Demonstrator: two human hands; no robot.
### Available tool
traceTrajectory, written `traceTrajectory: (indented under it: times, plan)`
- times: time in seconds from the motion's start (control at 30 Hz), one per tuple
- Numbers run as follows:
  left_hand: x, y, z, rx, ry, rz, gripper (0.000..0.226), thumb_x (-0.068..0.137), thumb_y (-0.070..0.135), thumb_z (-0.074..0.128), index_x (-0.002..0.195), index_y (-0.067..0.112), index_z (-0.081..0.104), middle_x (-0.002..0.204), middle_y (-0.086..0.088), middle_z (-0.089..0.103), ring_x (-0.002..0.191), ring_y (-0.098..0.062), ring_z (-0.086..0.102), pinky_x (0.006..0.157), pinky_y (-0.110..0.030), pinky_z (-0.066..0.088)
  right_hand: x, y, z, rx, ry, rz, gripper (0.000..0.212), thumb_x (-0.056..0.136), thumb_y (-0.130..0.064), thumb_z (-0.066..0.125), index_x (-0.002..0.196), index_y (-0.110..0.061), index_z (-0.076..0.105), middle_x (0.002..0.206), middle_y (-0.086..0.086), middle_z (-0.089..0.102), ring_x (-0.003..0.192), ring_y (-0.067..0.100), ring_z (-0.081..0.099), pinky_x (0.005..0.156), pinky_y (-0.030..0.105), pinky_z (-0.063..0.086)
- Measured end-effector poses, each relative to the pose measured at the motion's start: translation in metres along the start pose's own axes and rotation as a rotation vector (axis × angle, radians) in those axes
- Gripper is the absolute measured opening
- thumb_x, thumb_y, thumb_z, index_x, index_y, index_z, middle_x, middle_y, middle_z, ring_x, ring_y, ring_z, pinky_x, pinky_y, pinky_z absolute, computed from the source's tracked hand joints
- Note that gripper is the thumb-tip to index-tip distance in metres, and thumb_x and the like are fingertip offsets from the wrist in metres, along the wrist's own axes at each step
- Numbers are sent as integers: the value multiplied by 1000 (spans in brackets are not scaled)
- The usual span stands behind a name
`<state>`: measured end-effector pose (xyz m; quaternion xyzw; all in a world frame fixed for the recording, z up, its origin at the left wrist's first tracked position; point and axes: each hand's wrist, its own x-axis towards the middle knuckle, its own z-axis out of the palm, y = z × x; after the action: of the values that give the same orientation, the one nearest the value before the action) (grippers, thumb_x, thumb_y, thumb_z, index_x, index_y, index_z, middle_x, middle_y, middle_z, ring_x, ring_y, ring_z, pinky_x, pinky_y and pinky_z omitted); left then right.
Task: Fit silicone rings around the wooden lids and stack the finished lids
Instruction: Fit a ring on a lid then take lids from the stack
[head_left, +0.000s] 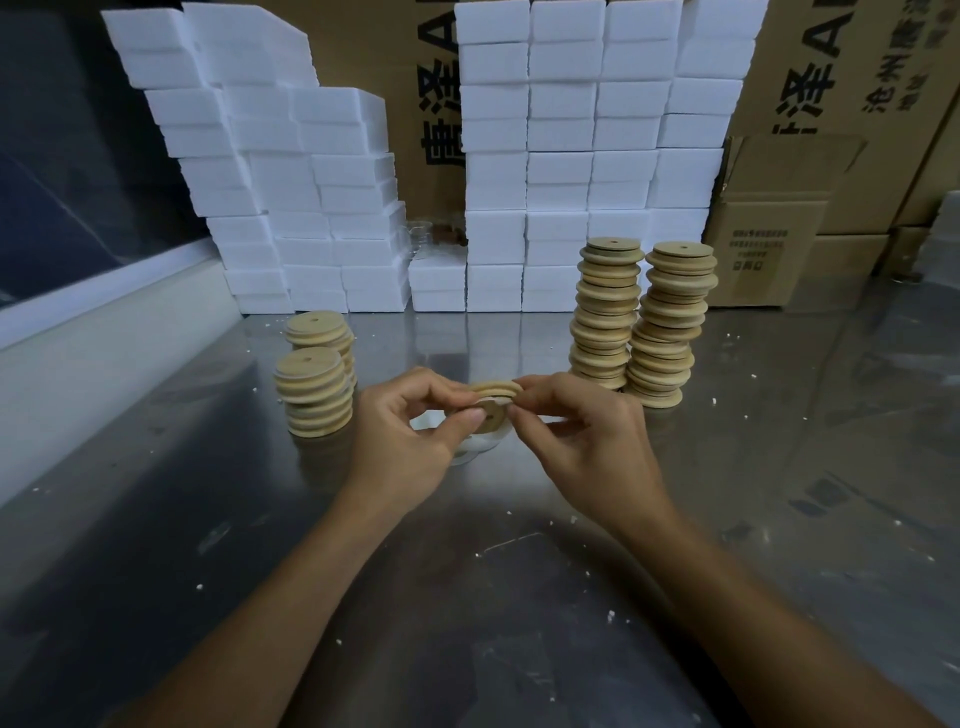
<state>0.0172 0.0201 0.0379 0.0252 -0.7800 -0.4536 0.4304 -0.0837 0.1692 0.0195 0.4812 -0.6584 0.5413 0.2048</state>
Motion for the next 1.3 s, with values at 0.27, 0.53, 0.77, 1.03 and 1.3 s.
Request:
traceTrajectory:
  times: [0.27, 0.53, 0.77, 1.03, 1.3]
  plan:
    - [1, 2, 0, 3, -9, -63, 26, 73, -3, 79, 74, 21, 68, 79, 6, 71, 78, -10, 69, 77, -22, 56, 0, 1, 0, 80, 2, 112, 5, 87, -9, 72, 92, -8, 71, 94, -4, 76, 86, 5, 73, 72, 30, 62]
    - [1, 2, -1, -21, -11, -72, 25, 72, -7, 78, 74, 16, 68, 81, 3, 71, 79, -7, 69, 78, -21, 56, 3, 0, -3, 134, -11, 228, 10, 83, -5, 74, 88, -13, 74, 85, -6, 76, 76, 8, 73, 71, 33, 62]
    - [1, -3, -2, -128, 3, -134, 25, 71, -12, 76, 72, 12, 68, 83, -6, 72, 80, -16, 70, 78, -25, 56, 3, 4, -6, 174, -87, 271, 6, 85, -7, 75, 89, -10, 75, 86, -3, 76, 81, 10, 74, 72, 29, 61]
    - [0, -6, -1, -550, -11, -437, 20, 64, 0, 75, 60, 19, 68, 96, -13, 71, 92, -30, 69, 76, -42, 61, 3, -1, -3, 170, -39, 218, 6, 87, -11, 75, 92, -8, 75, 90, -3, 76, 83, 7, 74, 69, 24, 60]
    - [-2, -8, 2, -79, -27, -155, 29, 75, -4, 78, 84, 23, 73, 89, 2, 75, 90, -19, 71, 79, -26, 57, 1, -6, -2, -135, -107, -55, 4, 91, -9, 68, 94, -8, 70, 95, 2, 71, 86, 14, 68, 71, 29, 60]
